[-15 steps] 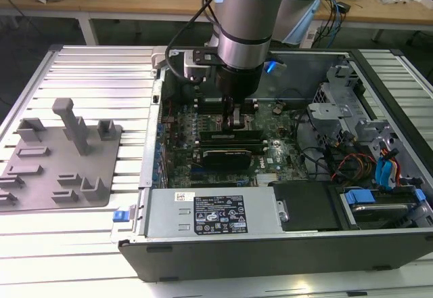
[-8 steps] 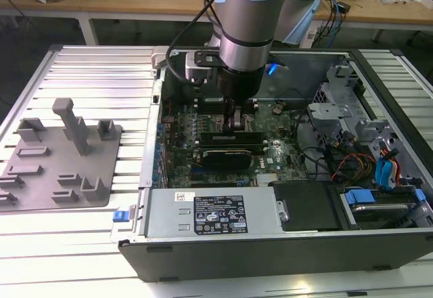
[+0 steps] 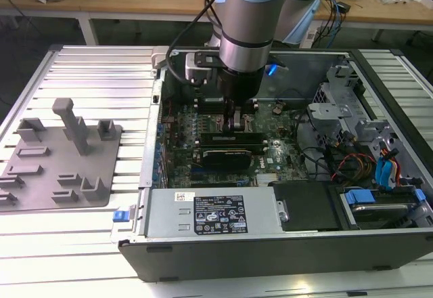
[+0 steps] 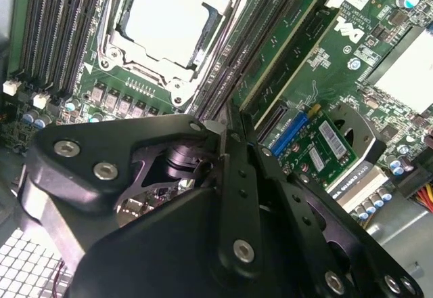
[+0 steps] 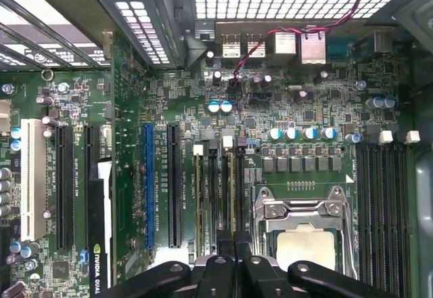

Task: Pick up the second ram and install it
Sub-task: 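Insert the second ram into the second slot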

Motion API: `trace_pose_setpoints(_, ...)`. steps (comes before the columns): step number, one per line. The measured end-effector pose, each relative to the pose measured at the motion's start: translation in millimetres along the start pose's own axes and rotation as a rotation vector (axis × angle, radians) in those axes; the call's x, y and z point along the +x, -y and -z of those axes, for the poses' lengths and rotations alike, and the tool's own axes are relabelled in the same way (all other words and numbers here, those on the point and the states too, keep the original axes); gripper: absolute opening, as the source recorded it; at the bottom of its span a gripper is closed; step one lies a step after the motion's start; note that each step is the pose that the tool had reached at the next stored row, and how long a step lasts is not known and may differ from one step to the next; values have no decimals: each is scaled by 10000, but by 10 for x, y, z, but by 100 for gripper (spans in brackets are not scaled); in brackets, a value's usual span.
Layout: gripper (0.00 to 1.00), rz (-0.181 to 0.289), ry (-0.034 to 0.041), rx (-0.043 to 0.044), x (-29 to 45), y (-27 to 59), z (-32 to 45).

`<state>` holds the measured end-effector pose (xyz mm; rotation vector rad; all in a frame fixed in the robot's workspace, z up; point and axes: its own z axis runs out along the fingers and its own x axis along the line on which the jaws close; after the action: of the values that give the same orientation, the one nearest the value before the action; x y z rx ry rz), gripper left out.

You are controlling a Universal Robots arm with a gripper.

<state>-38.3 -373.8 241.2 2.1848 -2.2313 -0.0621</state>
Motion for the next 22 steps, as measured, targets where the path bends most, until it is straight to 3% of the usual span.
trace_pose_setpoints(17,9,0,-6,-2,4,-3,-36)
trace_pose_setpoints(22,9,1,29,1,3,-2,-37)
